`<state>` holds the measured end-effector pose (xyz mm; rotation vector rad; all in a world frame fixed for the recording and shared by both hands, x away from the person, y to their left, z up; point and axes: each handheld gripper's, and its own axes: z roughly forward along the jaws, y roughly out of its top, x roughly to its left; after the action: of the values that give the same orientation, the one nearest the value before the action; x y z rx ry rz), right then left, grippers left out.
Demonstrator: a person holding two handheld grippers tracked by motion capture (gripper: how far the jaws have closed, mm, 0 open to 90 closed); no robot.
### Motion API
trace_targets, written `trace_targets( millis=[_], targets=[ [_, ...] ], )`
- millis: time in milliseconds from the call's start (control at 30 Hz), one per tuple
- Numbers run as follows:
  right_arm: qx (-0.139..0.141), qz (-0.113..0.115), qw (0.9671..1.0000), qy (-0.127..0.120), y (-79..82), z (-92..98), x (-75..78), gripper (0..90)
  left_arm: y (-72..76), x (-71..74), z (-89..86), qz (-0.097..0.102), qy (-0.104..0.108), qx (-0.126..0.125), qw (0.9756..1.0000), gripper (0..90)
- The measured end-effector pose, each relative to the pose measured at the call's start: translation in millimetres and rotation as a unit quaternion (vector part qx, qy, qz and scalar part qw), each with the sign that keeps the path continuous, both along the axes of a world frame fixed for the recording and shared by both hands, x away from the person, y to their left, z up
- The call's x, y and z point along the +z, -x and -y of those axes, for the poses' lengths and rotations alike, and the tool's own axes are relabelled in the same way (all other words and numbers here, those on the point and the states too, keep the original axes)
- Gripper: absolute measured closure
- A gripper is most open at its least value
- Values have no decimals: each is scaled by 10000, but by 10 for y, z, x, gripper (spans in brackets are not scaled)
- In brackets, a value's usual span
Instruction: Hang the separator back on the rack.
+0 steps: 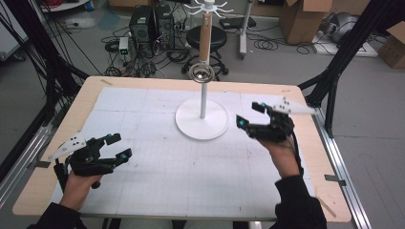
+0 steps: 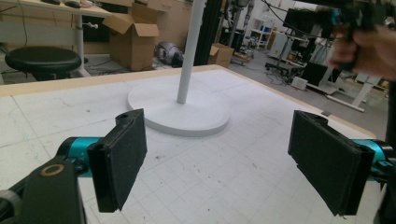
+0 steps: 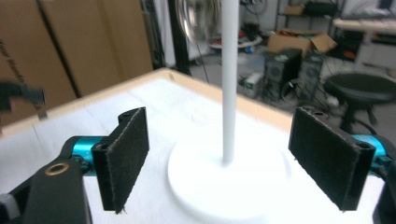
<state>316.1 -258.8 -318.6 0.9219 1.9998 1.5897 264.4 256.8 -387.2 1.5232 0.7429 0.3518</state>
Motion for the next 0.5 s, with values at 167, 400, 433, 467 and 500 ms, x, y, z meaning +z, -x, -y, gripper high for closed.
trace_targets(
  millis=[167,400,433,467,500],
  targets=[
    [-313,47,9995,16,410,172,-285,180,-1,1,2,2,53,42,10000,190],
    [-431,187,9988,-115,762,284,-352,180,39,-1,-2,65,64,50,9999,184],
    [-433,212,9988,-115,797,292,-354,180,44,-2,-2,74,73,44,9999,184],
    [-437,217,9987,-129,824,296,-354,180,58,-6,2,81,89,31,9999,184],
    [-433,236,9987,-134,867,305,-358,179,70,-10,2,102,63,15,9999,184]
  ],
)
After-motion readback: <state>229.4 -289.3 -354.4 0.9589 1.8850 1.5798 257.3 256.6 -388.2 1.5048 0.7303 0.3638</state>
